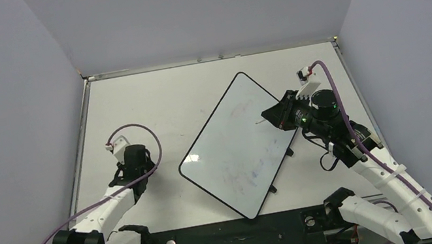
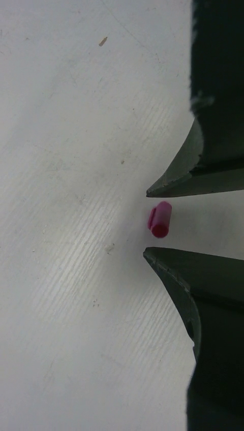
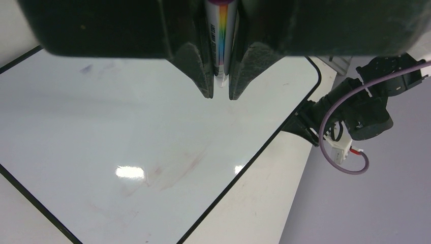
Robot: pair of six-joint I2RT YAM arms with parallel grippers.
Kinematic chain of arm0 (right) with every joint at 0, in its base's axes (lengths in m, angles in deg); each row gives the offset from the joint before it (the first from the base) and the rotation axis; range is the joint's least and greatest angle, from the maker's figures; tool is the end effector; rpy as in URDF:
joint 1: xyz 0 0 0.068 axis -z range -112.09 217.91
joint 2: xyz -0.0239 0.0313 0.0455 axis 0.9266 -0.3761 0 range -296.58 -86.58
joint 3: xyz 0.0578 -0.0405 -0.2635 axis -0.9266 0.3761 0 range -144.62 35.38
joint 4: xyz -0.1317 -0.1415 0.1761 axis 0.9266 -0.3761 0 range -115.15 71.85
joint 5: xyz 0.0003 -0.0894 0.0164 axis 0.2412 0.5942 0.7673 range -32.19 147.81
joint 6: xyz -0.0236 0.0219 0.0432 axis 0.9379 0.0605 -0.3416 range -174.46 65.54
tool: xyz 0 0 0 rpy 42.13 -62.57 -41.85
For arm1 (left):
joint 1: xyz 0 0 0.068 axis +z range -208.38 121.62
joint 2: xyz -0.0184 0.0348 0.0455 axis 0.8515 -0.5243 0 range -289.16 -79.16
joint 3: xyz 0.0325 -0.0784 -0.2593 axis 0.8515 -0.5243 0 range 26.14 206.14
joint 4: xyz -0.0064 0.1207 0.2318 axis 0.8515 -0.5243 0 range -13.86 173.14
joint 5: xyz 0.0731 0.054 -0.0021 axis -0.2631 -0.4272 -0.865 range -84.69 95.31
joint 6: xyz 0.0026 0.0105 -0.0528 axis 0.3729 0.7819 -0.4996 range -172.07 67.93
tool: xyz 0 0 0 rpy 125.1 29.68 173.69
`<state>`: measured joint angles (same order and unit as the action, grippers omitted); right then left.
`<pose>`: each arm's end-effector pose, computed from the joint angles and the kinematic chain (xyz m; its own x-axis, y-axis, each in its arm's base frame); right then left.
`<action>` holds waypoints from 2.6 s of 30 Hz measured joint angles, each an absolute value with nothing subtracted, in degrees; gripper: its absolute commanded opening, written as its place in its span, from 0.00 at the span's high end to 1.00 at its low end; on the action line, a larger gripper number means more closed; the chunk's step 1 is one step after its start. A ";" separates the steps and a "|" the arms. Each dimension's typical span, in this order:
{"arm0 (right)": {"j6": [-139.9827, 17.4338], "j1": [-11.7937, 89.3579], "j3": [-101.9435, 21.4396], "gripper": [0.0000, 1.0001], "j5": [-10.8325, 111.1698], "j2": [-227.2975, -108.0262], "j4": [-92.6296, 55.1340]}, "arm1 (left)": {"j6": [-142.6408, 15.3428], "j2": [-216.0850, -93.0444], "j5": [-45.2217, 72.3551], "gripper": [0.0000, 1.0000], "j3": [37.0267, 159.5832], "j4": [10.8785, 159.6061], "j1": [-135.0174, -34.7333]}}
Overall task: Write a sentence on the whiteboard
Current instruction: Place the pen cap at the center of the board, then hold the whiteboard at the center of the board.
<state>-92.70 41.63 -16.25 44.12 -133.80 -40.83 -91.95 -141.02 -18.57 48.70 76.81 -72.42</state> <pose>0.1608 0.0888 0.3520 -0.6117 0.3685 -0.7000 -0.3223 0.6920 0.6459 0.1951 -0.0340 0.1615 -0.4983 -0.4797 -0.7222 -0.4851 0.8447 -0.2264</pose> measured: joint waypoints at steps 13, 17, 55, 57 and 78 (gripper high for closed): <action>-91.91 41.63 -16.15 1.00 45.25 -132.58 -41.07 | -86.46 -139.30 -13.98 0.58 50.19 79.22 -70.17; -90.95 41.63 -16.15 1.00 46.35 -132.51 -41.59 | -83.55 -139.08 -10.40 0.58 56.92 80.90 -67.96; -87.69 41.69 -16.15 1.00 49.10 -128.14 -46.40 | -76.58 -173.07 55.17 0.64 87.32 95.70 -75.35; -87.65 41.69 -16.15 1.00 49.10 -128.08 -46.56 | -75.82 -173.88 55.43 0.64 87.98 94.43 -75.63; -86.82 41.69 -16.15 1.00 49.49 -127.51 -47.63 | -75.42 -174.01 56.37 0.61 88.85 92.13 -77.01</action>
<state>-86.82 41.69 -16.15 49.49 -127.51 -47.63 -75.42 -174.01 56.37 88.85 92.13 -77.01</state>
